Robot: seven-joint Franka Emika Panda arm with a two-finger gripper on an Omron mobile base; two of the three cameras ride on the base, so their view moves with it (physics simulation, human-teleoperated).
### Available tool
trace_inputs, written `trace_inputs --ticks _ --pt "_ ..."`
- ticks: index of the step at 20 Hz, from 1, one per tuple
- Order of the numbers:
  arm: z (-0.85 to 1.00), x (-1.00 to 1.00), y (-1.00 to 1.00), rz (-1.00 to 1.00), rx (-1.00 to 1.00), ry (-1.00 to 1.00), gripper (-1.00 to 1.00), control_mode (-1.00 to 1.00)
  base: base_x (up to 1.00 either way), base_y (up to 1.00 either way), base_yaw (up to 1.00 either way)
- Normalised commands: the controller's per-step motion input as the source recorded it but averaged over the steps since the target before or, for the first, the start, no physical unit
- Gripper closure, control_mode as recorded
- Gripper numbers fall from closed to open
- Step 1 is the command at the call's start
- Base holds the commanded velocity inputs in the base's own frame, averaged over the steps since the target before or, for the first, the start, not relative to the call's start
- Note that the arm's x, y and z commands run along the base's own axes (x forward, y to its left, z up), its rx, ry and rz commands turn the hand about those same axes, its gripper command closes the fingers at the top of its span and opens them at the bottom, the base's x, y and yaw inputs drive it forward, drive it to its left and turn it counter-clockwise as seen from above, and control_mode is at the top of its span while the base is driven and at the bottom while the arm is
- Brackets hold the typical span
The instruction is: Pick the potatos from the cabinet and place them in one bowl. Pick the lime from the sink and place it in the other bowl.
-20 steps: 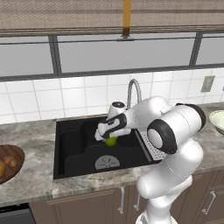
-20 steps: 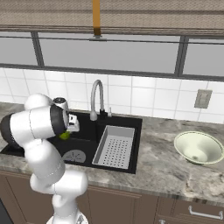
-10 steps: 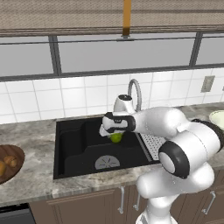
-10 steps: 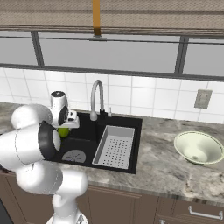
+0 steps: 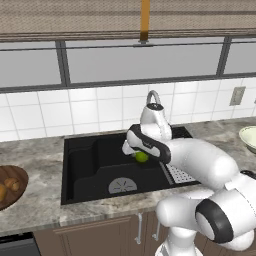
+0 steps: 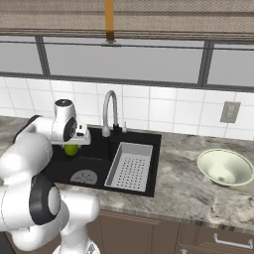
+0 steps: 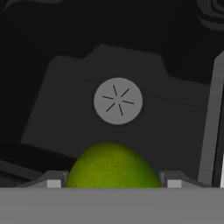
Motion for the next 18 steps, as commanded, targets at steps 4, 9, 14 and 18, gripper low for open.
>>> trace_inputs --ticks 4,9,14,18 --pt "0.28 -0.29 -0.41 -0.06 0.0 0.0 1.0 -1.0 0.0 0.0 0.0" --pt "0.16 -0.24 -0.44 -0.11 0.0 0.0 1.0 -1.0 0.0 0.0 0.0" --pt "0.0 -0.03 -0.6 -0.14 -0.03 0.0 1.0 -1.0 0.0 0.0 0.0" --pt "0.0 0.0 -0.61 -0.11 -0.05 0.0 1.0 -1.0 0.0 0.0 0.0"
